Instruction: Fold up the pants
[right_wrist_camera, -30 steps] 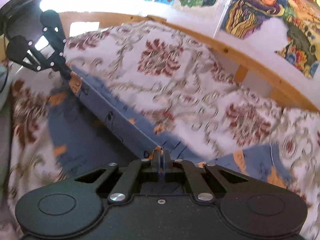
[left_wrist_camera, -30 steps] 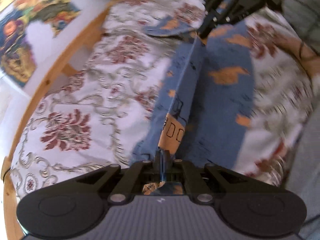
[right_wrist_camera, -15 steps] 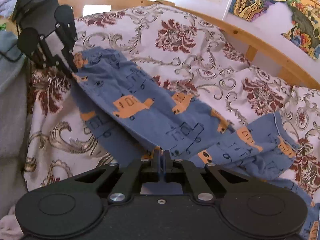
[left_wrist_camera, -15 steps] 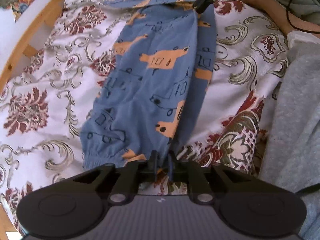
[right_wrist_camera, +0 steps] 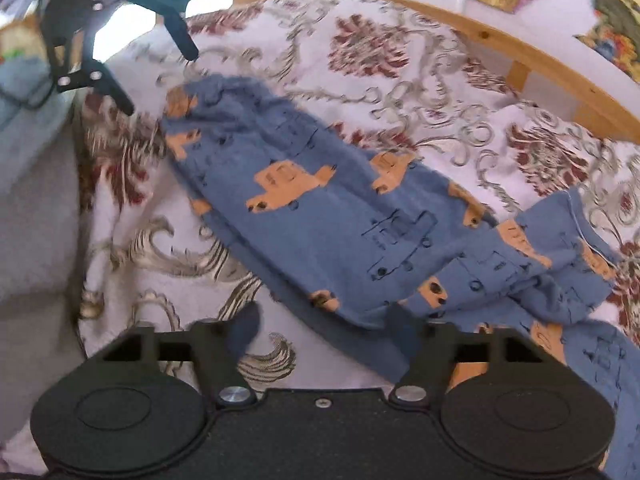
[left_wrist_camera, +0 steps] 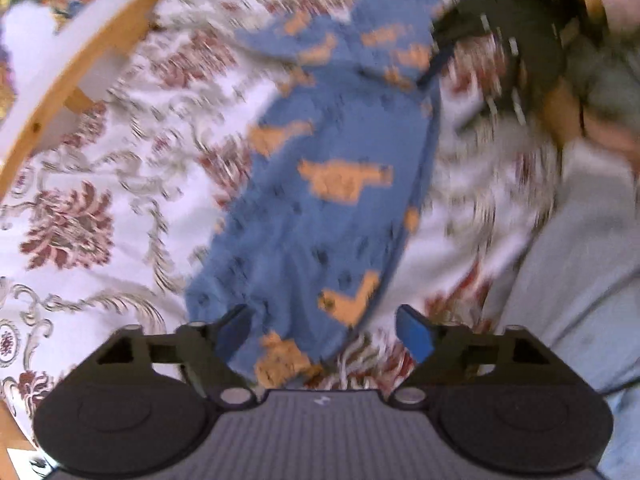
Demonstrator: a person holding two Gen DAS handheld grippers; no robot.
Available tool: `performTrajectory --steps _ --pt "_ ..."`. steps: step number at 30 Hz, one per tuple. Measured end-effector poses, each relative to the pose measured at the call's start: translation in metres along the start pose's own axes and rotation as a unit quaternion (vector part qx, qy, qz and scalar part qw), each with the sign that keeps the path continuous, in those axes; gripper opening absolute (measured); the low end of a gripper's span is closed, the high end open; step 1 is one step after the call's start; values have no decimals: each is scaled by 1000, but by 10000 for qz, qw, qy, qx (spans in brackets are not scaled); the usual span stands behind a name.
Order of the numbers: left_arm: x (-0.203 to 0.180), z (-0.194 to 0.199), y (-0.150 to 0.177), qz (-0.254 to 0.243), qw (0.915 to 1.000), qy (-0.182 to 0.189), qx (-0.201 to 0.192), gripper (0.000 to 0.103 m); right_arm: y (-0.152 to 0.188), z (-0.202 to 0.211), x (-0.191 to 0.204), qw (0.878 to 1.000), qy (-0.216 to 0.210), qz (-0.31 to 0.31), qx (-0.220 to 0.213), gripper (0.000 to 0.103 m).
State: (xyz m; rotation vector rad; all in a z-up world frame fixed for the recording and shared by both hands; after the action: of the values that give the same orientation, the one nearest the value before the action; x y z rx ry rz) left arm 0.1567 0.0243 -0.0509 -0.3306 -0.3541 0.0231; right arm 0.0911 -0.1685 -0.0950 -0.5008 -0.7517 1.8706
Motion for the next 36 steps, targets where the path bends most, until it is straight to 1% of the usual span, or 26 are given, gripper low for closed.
performTrajectory --steps 1,2,3,5,7,10,12,13,15,16,17,18,19,20,21,23,25,26,29,32,34,35,36 --pt "2 7 -8 160 9997 6 -178 93 -3 4 -5 9999 66 -122 -88 85" --pt "4 14 -19 372 9984 14 -419 99 -5 8 -12 9993 164 -276 -184 90" --pt "6 17 -29 560 9965 10 -620 102 -8 11 -19 9984 274 -424 -261 92" --pt "10 15 -51 1037 9899 8 -970 103 -10 16 -39 9947 642 -699 -385 102" --pt "15 3 -76 1660 9778 144 -1274 103 -9 20 -62 9883 1118 -959 -395 102" --pt "16 -26 -108 2445 9574 285 -1509 103 4 23 -101 9695 2006 -1399 -167 102" --pt "13 -51 -124 2974 9409 395 -1572 103 16 26 -124 9555 2339 -1795 -20 102" --pt "11 -63 -130 3202 9334 459 -1554 103 21 28 -136 9476 2423 -2082 11 102" --pt "5 -86 -137 3619 9190 498 -1485 103 30 34 -157 9311 2429 -2723 -1 102" --pt "2 -94 -138 3727 9149 505 -1464 103 35 36 -166 9234 2390 -3002 -42 102" --pt "-3 -104 -140 3792 9129 509 -1423 103 40 40 -175 9157 2343 -3264 -80 102" --pt "-9 -110 -141 3775 9145 492 -1374 103 44 42 -182 9098 2307 -3449 -105 102" --pt "-16 -114 -143 3699 9180 483 -1348 103 47 42 -189 9040 2276 -3616 -116 102" --pt "-22 -117 -146 3558 9235 481 -1351 103 50 42 -193 9011 2257 -3702 -84 102" --pt "-28 -118 -149 3402 9293 461 -1365 103 52 39 -197 8988 2274 -3748 -4 102" --pt "-43 -116 -155 3030 9413 398 -1436 103 58 34 -201 8944 2443 -3738 247 102" --pt "-54 -114 -160 2721 9489 363 -1555 103 64 24 -200 8933 2502 -3697 517 102" --pt "-59 -113 -163 2591 9516 361 -1612 103 65 21 -200 8939 2496 -3681 571 102" --pt "-72 -110 -172 2264 9570 378 -1772 103 67 19 -202 8923 2491 -3723 569 102" --pt "-82 -105 -180 2019 9581 520 -1962 100 67 24 -203 8901 2473 -3792 525 102" --pt "-86 -104 -182 1930 9582 594 -2024 95 63 27 -205 8911 2489 -3752 559 102" --pt "-86 -105 -182 1950 9576 619 -2028 93 58 27 -206 8945 2484 -3669 585 102" --pt "-85 -107 -182 2012 9566 642 -2008 86 52 27 -206 8992 2460 -3568 597 102"
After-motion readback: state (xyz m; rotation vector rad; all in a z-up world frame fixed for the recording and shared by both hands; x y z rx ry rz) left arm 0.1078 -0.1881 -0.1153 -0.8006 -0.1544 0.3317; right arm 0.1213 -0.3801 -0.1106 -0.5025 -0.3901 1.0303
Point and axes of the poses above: each gripper's, at about its wrist camera, not at the fingertips, and z roughly against the way its jaws point, x to its left, y to its underside, the point moved 8 cm from there along -z, roughly the way its jaws point, and after that the axes turned 8 degrees about -z, right-handed, at the moved point
